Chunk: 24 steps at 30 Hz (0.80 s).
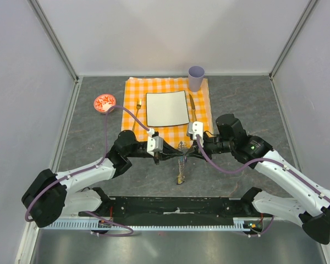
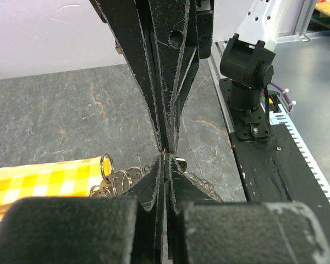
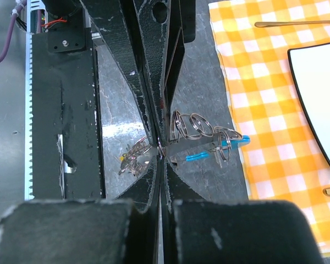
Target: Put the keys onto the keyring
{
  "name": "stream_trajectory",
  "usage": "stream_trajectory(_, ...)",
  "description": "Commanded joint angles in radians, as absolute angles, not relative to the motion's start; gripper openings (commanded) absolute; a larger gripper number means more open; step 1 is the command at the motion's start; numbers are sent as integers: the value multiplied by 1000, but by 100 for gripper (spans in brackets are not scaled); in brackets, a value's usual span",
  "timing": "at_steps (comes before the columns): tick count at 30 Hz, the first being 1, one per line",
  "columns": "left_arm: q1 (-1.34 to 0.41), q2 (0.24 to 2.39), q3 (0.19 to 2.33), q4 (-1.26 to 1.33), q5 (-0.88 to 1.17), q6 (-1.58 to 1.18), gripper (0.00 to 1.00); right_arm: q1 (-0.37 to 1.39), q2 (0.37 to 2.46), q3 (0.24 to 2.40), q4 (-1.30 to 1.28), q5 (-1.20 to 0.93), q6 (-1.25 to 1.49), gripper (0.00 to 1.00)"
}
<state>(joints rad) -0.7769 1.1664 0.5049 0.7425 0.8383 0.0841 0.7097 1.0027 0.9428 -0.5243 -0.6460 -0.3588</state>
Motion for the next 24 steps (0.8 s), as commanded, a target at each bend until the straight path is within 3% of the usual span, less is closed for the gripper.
stream_trajectory(1, -804, 1143, 569, 640, 848, 193, 2, 712, 982, 991, -420, -634, -347, 0)
stream_trajectory(24, -807, 1181, 644, 408, 850, 299, 2, 712, 951, 1015, -445, -621, -380, 0)
